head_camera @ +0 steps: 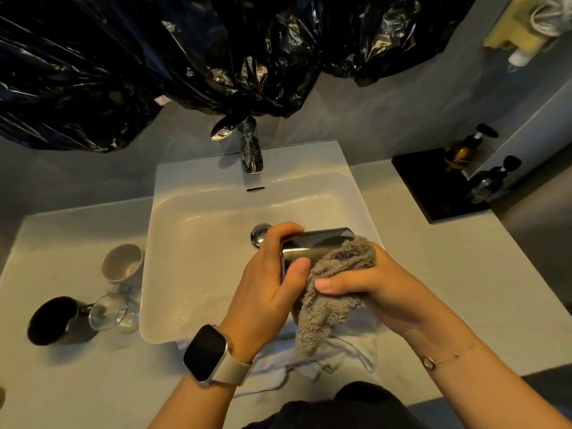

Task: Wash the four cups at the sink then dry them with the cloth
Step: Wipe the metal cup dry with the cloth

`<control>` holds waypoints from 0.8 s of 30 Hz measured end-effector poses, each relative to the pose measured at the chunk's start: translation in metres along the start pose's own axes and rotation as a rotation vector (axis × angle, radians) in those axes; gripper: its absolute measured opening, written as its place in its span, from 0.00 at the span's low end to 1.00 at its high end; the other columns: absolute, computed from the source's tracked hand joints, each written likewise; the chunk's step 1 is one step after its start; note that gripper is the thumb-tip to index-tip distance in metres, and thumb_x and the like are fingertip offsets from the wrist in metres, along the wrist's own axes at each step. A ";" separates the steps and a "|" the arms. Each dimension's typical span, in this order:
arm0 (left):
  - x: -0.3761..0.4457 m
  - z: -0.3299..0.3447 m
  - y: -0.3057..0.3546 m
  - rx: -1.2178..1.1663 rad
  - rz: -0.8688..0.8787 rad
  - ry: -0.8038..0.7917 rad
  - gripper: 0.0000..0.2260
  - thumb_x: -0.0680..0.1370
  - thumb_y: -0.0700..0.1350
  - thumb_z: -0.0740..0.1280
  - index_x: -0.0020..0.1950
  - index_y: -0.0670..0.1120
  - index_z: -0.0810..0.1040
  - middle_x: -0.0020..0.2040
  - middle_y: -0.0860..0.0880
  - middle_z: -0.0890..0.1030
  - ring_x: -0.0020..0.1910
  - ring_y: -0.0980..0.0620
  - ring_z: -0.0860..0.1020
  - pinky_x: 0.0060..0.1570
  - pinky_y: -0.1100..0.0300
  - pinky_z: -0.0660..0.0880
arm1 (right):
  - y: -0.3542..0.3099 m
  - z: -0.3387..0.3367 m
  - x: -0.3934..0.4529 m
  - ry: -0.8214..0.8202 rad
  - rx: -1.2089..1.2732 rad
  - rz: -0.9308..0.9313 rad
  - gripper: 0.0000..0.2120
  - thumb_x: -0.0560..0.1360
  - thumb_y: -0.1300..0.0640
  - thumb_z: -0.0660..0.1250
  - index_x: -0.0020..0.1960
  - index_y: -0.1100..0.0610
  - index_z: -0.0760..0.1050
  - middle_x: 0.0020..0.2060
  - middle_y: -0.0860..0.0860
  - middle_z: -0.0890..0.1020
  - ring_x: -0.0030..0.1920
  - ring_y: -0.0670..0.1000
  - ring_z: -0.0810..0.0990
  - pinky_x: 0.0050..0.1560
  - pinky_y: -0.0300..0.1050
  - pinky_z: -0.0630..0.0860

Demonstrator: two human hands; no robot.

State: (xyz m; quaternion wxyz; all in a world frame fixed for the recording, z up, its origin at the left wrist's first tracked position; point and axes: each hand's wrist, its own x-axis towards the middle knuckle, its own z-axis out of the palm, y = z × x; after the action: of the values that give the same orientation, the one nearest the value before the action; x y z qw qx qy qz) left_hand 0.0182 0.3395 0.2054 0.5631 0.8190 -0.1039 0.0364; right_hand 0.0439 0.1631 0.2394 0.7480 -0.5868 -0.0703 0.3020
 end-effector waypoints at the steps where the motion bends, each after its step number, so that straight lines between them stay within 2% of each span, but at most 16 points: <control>1: -0.001 -0.002 0.001 -0.024 -0.021 -0.030 0.14 0.77 0.66 0.57 0.62 0.72 0.63 0.54 0.60 0.79 0.52 0.56 0.80 0.51 0.57 0.78 | 0.001 0.002 -0.001 0.006 -0.013 -0.011 0.15 0.63 0.68 0.74 0.49 0.60 0.83 0.42 0.59 0.85 0.44 0.56 0.85 0.43 0.44 0.80; 3: -0.001 -0.007 0.004 -0.190 -0.125 -0.095 0.15 0.75 0.65 0.57 0.62 0.71 0.66 0.55 0.59 0.79 0.52 0.56 0.81 0.49 0.59 0.79 | 0.008 0.006 -0.005 0.040 -0.099 -0.074 0.18 0.63 0.67 0.78 0.52 0.60 0.83 0.45 0.57 0.86 0.47 0.55 0.85 0.46 0.43 0.80; 6: 0.000 -0.010 0.016 -0.427 -0.340 -0.139 0.21 0.75 0.72 0.51 0.56 0.66 0.76 0.48 0.49 0.83 0.38 0.57 0.79 0.33 0.66 0.73 | 0.018 0.006 -0.010 0.073 -0.384 -0.268 0.23 0.65 0.63 0.79 0.59 0.59 0.79 0.50 0.52 0.86 0.53 0.51 0.84 0.53 0.43 0.80; 8: 0.002 -0.007 0.023 -0.468 -0.453 -0.109 0.24 0.75 0.68 0.52 0.55 0.55 0.77 0.42 0.47 0.82 0.34 0.59 0.78 0.29 0.68 0.72 | 0.024 0.007 -0.010 0.061 -0.558 -0.392 0.23 0.65 0.59 0.78 0.59 0.59 0.80 0.51 0.51 0.85 0.54 0.49 0.84 0.54 0.43 0.80; 9: 0.002 -0.005 0.024 -0.467 -0.453 -0.088 0.23 0.75 0.64 0.53 0.56 0.50 0.75 0.42 0.48 0.81 0.33 0.60 0.79 0.29 0.68 0.72 | 0.023 0.009 -0.011 0.070 -0.581 -0.401 0.23 0.65 0.59 0.78 0.59 0.58 0.80 0.51 0.51 0.85 0.54 0.48 0.83 0.54 0.42 0.79; 11: -0.003 -0.001 0.023 -0.385 -0.338 -0.044 0.18 0.80 0.63 0.56 0.57 0.50 0.72 0.46 0.52 0.81 0.38 0.61 0.81 0.34 0.66 0.76 | 0.018 0.010 -0.013 0.060 -0.473 -0.279 0.22 0.65 0.63 0.79 0.59 0.58 0.80 0.50 0.50 0.86 0.53 0.48 0.84 0.52 0.41 0.80; 14: -0.010 0.002 0.011 -0.144 -0.137 -0.044 0.12 0.77 0.64 0.56 0.60 0.66 0.66 0.53 0.60 0.80 0.49 0.57 0.81 0.48 0.57 0.80 | 0.005 0.004 -0.010 -0.034 -0.094 -0.030 0.17 0.64 0.67 0.75 0.52 0.59 0.83 0.45 0.57 0.86 0.48 0.55 0.85 0.46 0.44 0.80; 15: -0.011 0.003 0.008 -0.094 -0.106 -0.049 0.12 0.76 0.64 0.56 0.60 0.71 0.64 0.54 0.61 0.79 0.51 0.56 0.81 0.51 0.55 0.79 | 0.005 -0.001 -0.008 -0.039 -0.063 -0.013 0.17 0.63 0.68 0.74 0.51 0.59 0.83 0.44 0.58 0.86 0.47 0.56 0.85 0.45 0.44 0.80; 17: -0.009 0.002 0.011 -0.132 -0.096 -0.048 0.13 0.76 0.63 0.58 0.60 0.72 0.64 0.55 0.62 0.78 0.53 0.56 0.80 0.51 0.56 0.79 | 0.003 -0.002 -0.008 -0.027 -0.100 -0.052 0.19 0.64 0.69 0.75 0.54 0.60 0.82 0.46 0.59 0.86 0.48 0.57 0.85 0.46 0.44 0.81; 20: 0.002 -0.003 0.021 -0.387 -0.251 -0.055 0.14 0.75 0.65 0.58 0.56 0.63 0.75 0.51 0.62 0.81 0.49 0.60 0.81 0.45 0.63 0.77 | 0.008 0.002 -0.011 0.006 -0.309 -0.238 0.23 0.65 0.68 0.78 0.59 0.59 0.79 0.51 0.55 0.85 0.53 0.53 0.84 0.53 0.46 0.80; 22: 0.007 -0.002 0.022 -0.561 -0.449 -0.047 0.19 0.76 0.68 0.58 0.48 0.60 0.84 0.50 0.54 0.85 0.50 0.54 0.83 0.51 0.58 0.77 | 0.019 0.005 -0.010 0.037 -0.568 -0.434 0.22 0.66 0.62 0.78 0.59 0.58 0.79 0.52 0.53 0.85 0.54 0.50 0.84 0.54 0.47 0.80; 24: 0.008 0.003 0.021 -0.572 -0.561 0.019 0.19 0.75 0.64 0.58 0.44 0.58 0.86 0.50 0.48 0.86 0.53 0.48 0.83 0.55 0.54 0.77 | 0.025 0.008 -0.011 0.078 -0.625 -0.480 0.22 0.66 0.60 0.78 0.59 0.59 0.80 0.52 0.52 0.85 0.54 0.49 0.83 0.55 0.47 0.80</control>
State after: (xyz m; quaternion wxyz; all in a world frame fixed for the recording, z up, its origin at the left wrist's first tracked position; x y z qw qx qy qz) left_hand 0.0218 0.3288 0.2250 0.7573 0.6256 0.1228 -0.1418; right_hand 0.0223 0.1668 0.2216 0.5846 -0.7643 -0.2655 0.0602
